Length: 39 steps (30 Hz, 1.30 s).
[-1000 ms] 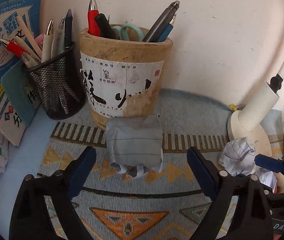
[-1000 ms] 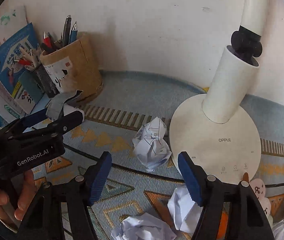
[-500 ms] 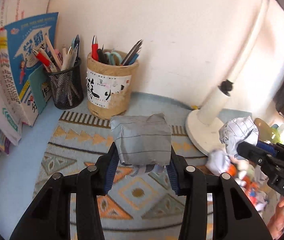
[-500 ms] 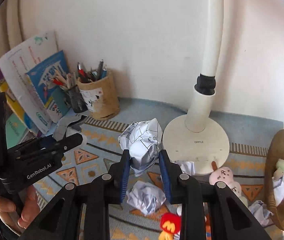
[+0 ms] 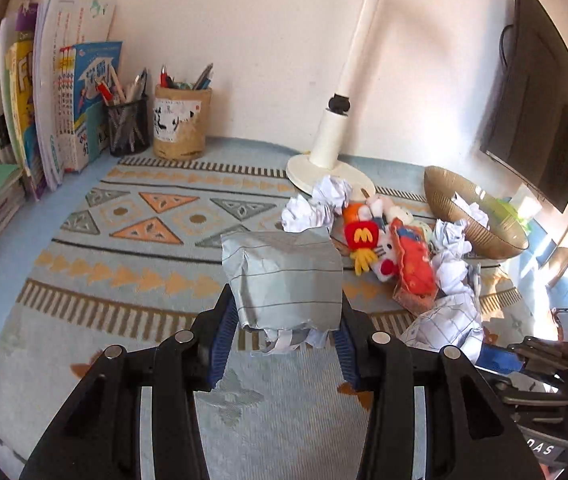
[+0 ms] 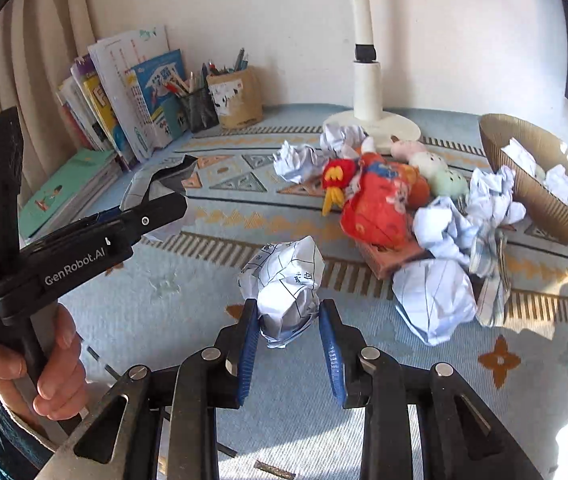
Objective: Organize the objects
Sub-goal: 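Grasp the grey paper ball with the left tool while the right tool grasps another, then carry both paper balls to the brown bowl and release them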
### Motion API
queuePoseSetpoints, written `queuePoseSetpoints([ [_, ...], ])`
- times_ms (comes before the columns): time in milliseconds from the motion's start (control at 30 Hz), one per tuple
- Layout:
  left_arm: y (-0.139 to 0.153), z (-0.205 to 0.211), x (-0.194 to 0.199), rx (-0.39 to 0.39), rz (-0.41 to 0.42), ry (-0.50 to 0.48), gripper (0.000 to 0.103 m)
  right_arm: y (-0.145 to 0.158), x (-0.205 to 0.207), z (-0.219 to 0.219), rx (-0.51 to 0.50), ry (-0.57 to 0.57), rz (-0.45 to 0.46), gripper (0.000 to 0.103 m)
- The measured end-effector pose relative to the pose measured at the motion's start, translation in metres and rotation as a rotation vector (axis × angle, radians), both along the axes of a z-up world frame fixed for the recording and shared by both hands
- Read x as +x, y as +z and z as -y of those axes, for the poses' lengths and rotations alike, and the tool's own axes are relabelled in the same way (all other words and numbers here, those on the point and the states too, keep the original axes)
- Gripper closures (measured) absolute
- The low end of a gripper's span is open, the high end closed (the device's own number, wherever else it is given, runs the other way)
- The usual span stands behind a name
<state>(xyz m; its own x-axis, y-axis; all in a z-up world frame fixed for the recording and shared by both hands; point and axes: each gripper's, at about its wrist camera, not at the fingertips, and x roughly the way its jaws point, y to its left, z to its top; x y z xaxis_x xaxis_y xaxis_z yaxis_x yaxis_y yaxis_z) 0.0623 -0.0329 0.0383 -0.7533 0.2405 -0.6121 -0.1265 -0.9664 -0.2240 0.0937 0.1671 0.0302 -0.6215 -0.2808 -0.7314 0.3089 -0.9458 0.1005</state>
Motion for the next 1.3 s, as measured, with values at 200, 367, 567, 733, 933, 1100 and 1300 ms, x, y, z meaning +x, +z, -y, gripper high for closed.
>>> queuePoseSetpoints([
  [200,-0.019,-0.009,0.006,-0.014,0.018,-0.004,0.058,-0.019,0.001,-0.014,-0.060,0.032,0.034,0.066],
  [367,-0.024,-0.004,0.005,0.026,0.037,-0.005,0.058,-0.026,0.008,-0.021,-0.120,0.026,0.058,0.059],
  [567,-0.022,-0.007,0.007,0.023,0.025,-0.024,0.058,-0.019,0.001,-0.023,-0.171,-0.009,0.056,0.038],
  [733,-0.022,-0.012,0.006,-0.006,0.025,-0.041,0.058,-0.027,-0.013,-0.021,-0.208,-0.043,0.109,0.041],
  [933,-0.022,-0.022,0.008,-0.086,0.009,-0.029,0.058,-0.032,-0.010,-0.023,-0.193,-0.066,0.073,0.064],
  [1100,-0.022,-0.032,0.010,-0.171,-0.001,-0.009,0.057,-0.035,-0.008,-0.026,-0.204,-0.074,0.047,0.064],
  [1300,-0.022,-0.038,0.013,-0.215,-0.011,-0.012,0.056,-0.029,-0.006,-0.027,-0.192,-0.079,0.036,0.064],
])
